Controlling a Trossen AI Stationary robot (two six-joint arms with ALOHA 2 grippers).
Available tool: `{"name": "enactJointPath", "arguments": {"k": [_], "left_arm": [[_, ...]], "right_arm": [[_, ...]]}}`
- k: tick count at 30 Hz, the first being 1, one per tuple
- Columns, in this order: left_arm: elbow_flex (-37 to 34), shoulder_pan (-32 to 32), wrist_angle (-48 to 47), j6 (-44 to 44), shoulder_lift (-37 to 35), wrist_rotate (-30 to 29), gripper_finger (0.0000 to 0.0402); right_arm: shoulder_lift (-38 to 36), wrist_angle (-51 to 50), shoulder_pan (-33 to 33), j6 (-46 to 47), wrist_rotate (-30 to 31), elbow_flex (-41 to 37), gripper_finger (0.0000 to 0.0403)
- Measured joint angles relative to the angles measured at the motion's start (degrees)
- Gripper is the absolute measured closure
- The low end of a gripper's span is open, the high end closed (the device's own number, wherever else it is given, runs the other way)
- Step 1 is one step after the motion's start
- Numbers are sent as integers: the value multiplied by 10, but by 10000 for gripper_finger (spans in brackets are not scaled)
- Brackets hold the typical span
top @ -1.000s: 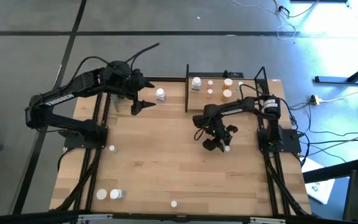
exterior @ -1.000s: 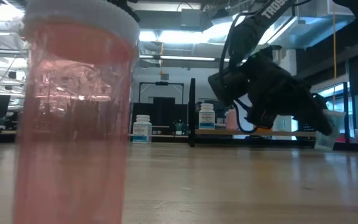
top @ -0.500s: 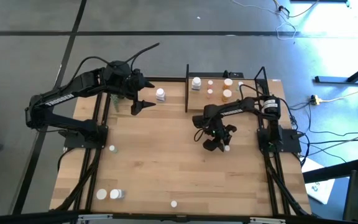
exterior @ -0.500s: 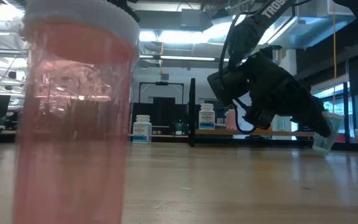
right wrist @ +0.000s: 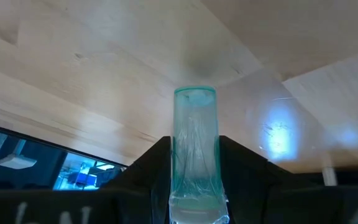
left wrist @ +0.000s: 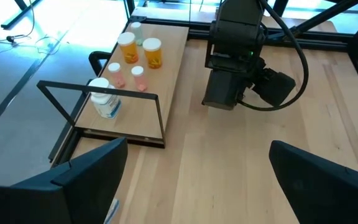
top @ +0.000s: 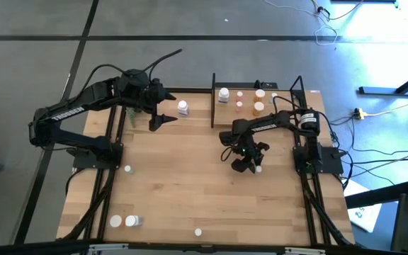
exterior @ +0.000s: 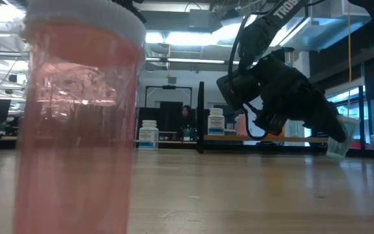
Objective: Pick and place medicine bottles onto shelf by color
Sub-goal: Put the right blue pill bottle on the shelf aligned with the other blue pill bottle
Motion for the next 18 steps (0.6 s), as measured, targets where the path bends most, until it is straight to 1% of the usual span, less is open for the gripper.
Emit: {"name": "enactJointPath", "arguments": {"k": [8,10,16,18], "left_arm": [[0,0,-11,0,0,0,14],[0,0,-11,0,0,0,14],[0,0,-11,0,0,0,14],[0,0,-11,0,0,0,14]], "right_arm": [[0,0,0,-19,6,0,271],[0,0,0,-1,13,0,272],[0,2,0,2,16,0,296],[0,1,0,2,16,0,296]]}}
